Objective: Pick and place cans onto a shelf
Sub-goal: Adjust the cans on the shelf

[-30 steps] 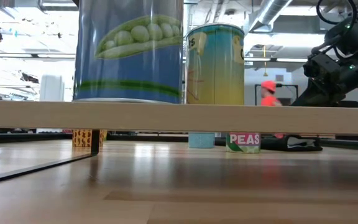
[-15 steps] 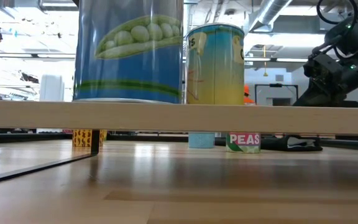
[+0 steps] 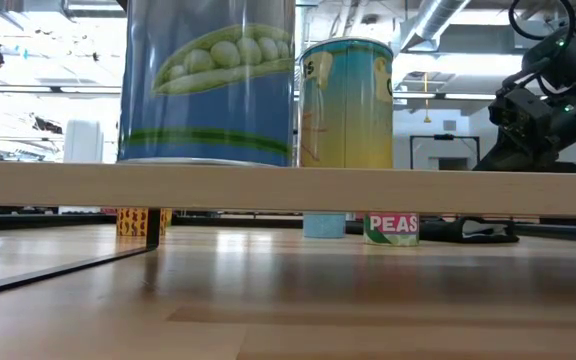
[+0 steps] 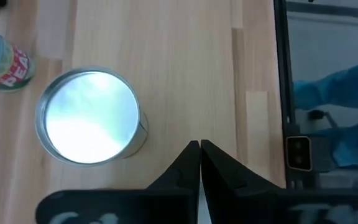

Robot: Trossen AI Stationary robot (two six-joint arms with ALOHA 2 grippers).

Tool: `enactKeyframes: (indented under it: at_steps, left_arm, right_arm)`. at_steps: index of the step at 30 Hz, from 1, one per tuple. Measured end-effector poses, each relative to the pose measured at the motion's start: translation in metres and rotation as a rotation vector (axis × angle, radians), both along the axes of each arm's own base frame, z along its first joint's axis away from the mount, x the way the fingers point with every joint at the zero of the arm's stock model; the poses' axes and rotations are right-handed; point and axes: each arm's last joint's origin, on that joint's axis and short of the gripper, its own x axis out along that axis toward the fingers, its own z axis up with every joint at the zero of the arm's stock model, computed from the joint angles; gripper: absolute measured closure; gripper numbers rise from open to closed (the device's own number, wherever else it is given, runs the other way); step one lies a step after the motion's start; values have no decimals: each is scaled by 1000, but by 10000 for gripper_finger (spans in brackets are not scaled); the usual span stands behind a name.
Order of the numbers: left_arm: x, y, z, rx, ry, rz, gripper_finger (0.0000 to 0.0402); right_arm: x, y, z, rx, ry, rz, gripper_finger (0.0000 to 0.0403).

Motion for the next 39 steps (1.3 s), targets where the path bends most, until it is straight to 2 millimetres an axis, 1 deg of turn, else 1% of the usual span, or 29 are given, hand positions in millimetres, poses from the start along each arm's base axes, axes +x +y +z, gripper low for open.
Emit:
enactKeyframes:
  at_steps: [4,11,19,21,23,26,29,31,33,35,37,39]
  left_arm:
    - [-2,0,-1,-3,27,-46,401]
    - [-2,-2,-1,-41,35,-72,401]
    - [9,-2,7,-127,-58,-90,401]
    - [10,-1,11,-159,-61,-55,401]
    - [10,1,16,-160,-71,30,401]
    - [5,1,36,-78,-139,161,401]
    - [-3,-9,50,1,-228,242,401]
    - [-8,-17,55,-6,-253,262,401]
    - [-10,-24,56,-47,-255,242,401]
    - [-5,-36,50,-114,-246,187,401]
    - [1,-48,39,-133,-252,139,401]
    - [12,-61,31,-162,-309,86,401]
  right_arm:
    - [0,0,0,0,0,0,369]
    - [0,0,0,-2,1,-3,369]
    - [0,0,0,-2,1,-4,369]
    - [0,0,0,-2,1,-4,369]
    - [0,0,0,-2,1,-4,369]
    - [0,0,0,-2,1,-4,369]
    - [0,0,0,-1,1,-3,369]
    - [0,0,0,-1,1,-3,369]
    - [0,0,0,-1,1,-3,369]
    - [0,0,0,0,1,-2,369]
    - [0,0,0,2,5,-2,369]
    - [-1,0,-1,5,11,-1,369]
